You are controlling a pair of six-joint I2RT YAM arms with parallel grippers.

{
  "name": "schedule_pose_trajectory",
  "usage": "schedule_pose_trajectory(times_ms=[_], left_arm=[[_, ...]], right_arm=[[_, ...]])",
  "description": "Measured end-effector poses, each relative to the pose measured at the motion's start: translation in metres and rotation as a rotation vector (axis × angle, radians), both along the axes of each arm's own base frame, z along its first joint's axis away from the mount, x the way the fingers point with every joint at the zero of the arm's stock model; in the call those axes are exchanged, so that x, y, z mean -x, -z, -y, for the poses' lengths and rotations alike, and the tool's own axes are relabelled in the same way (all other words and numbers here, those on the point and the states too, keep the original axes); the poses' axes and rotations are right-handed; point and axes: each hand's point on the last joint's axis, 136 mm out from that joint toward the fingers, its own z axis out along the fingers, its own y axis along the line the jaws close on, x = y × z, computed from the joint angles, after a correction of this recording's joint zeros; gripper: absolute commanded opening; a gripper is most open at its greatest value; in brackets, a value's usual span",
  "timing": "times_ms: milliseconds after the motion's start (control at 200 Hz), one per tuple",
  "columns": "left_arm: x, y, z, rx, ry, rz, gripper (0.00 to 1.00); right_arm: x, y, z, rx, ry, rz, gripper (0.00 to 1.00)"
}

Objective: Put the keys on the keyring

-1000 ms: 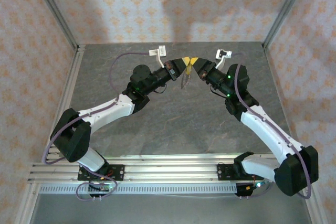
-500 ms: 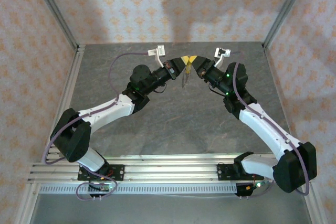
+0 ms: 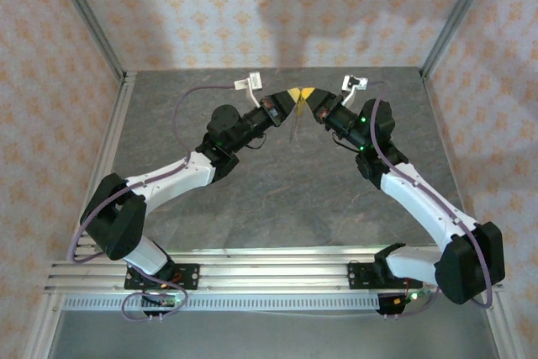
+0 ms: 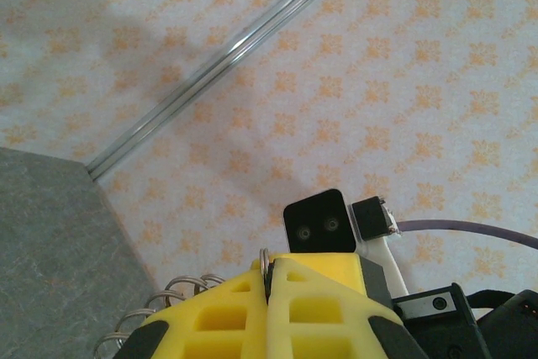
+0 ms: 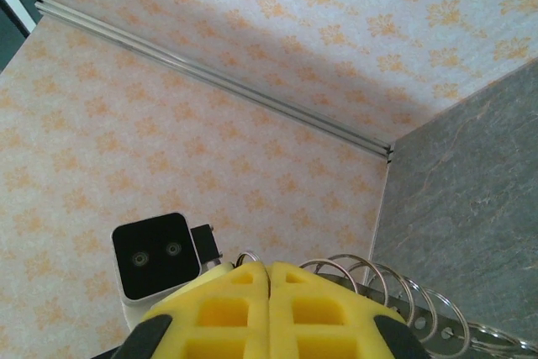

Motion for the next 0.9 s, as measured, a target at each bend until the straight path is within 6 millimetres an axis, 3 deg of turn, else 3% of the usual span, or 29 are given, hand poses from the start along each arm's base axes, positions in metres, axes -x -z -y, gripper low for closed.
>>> schedule_pose_trajectory(times_ms=[195, 350, 510, 781, 901], left_arm=[[0.004, 0.0, -0.002, -0.024, -0.002, -0.009, 0.36], [0.011, -0.011, -0.01, -0.036, -0.01, 0.01, 0.5], [0.005, -0.015, -0.028, -0.061, -0.049, 0.011, 0.52], [-0.016, 0.012, -0.055, -0.172, -0.065, -0.049, 0.53], [-0.02, 0.013, -0.062, -0.214, -0.025, -0.054, 0.49]], right_arm=[[-0.001, 0.003, 0.004, 0.012, -0.039, 0.0, 0.0], [-0.009, 0.016, 0.011, 0.036, -0.06, -0.018, 0.0], [-0.011, 0.025, 0.01, 0.069, -0.105, -0.023, 0.0], [-0.01, 0.035, 0.001, 0.145, -0.206, 0.002, 0.0], [-0.009, 0.042, -0.006, 0.172, -0.264, 0.006, 0.0]])
